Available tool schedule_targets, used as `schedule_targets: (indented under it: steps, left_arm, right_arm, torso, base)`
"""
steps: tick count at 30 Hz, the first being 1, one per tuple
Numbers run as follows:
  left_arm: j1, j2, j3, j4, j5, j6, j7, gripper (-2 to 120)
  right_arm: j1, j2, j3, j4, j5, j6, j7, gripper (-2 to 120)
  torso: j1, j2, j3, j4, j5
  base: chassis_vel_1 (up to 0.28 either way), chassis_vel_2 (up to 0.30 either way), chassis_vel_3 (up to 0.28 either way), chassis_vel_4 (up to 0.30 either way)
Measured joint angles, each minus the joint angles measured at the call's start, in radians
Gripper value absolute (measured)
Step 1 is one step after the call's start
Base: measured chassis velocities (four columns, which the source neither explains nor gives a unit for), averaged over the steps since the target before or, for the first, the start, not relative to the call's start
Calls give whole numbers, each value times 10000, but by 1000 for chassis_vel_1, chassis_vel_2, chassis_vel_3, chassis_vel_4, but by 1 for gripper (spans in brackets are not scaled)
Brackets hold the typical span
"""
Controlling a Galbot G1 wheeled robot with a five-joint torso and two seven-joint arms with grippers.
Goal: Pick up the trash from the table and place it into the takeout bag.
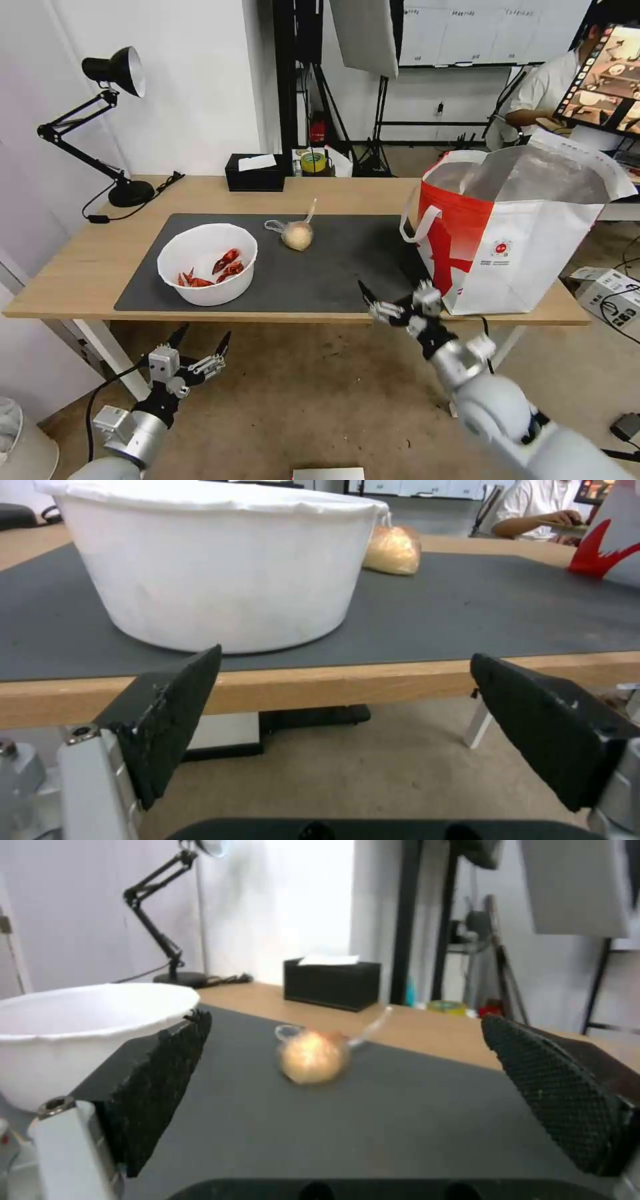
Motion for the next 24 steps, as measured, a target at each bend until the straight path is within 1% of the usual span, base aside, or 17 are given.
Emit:
schedule_targets:
  steps: [1,2,4,5,6,8,9,10,12,13,14,15,17,18,21,24]
  left_arm:
    - [-1,0,-3,-5,1,4,2,100]
    - [-1,0,-3,-5,1,4,2,100]
    - [18,0,-51,-19,1,8,0,100]
    - [35,-7,-83,-27,1,8,0,100]
    - [35,-7,-83,-27,1,8,0,100]
    - [99,-48,-160,-61,-5,8,-9,100]
    - [127,-62,-186,-77,-5,10,-8,100]
    - [127,-62,-186,-77,-5,10,-8,100]
    - [174,-99,-240,-104,-4,7,-4,100]
    - [184,-109,-255,-106,-5,8,-5,100]
    - [184,-109,-255,-106,-5,8,-5,100]
    - [197,-117,-289,-109,-5,6,0,100]
    - [218,-125,-335,-110,-11,2,8,100]
    - [218,-125,-335,-110,-11,2,8,100]
    - [259,-135,-389,-126,-19,-6,10,100]
    - [263,-136,-402,-129,-24,-8,12,100]
  right_arm:
    - [400,62,-289,-158,93,-83,50,100]
    - [400,62,-289,-158,93,-83,50,100]
    - [1950,499,-1388,-958,494,-444,284,100]
    - [2590,776,-1765,-1276,642,-600,381,100]
    - [2590,776,-1765,-1276,642,-600,381,100]
    - [3905,1474,-2500,-2313,926,-904,609,100]
    - [4380,1822,-2771,-2828,966,-1002,665,100]
    - [4380,1822,-2771,-2828,966,-1002,665,100]
    - [5171,2540,-3166,-3908,916,-1115,759,100]
    - [5372,2762,-3240,-4273,911,-1170,794,100]
    - [5372,2762,-3240,-4273,911,-1170,794,100]
    - [5715,3242,-3338,-4960,957,-1380,795,100]
    - [6106,3782,-3386,-5874,1074,-1786,769,100]
    - [6106,3782,-3386,-5874,1074,-1786,769,100]
    - [6523,4329,-3503,-6901,1139,-2537,606,100]
    - [6741,4608,-3552,-7447,1148,-3015,488,100]
  torso:
    - [0,-1,0,0,1]
    - [0,-1,0,0,1]
    - [-1,0,0,-2,1]
    - [0,0,1,-2,2]
    - [0,0,1,-2,2]
    - [0,-1,0,2,-5]
    - [0,-1,1,3,-1]
    - [0,-1,1,3,-1]
    - [0,0,1,5,-4]
    - [0,-1,0,2,-3]
    - [0,-1,0,2,-3]
    - [0,-1,1,0,0]
    - [0,0,0,2,0]
    - [0,0,0,2,0]
    - [0,-1,0,0,0]
    - [1,0,0,-2,-1]
  base:
    - [0,0,0,0]
    - [0,0,0,0]
    - [0,0,0,0]
    - [0,0,0,0]
    - [0,0,0,0]
    - [0,0,0,0]
    - [0,0,0,0]
    - [0,0,0,0]
    - [0,0,0,0]
    - [0,0,0,0]
    - [0,0,0,0]
    - [0,0,0,0]
    - [0,0,0,0]
    - [0,0,0,0]
    - [0,0,0,0]
    - [0,0,0,0]
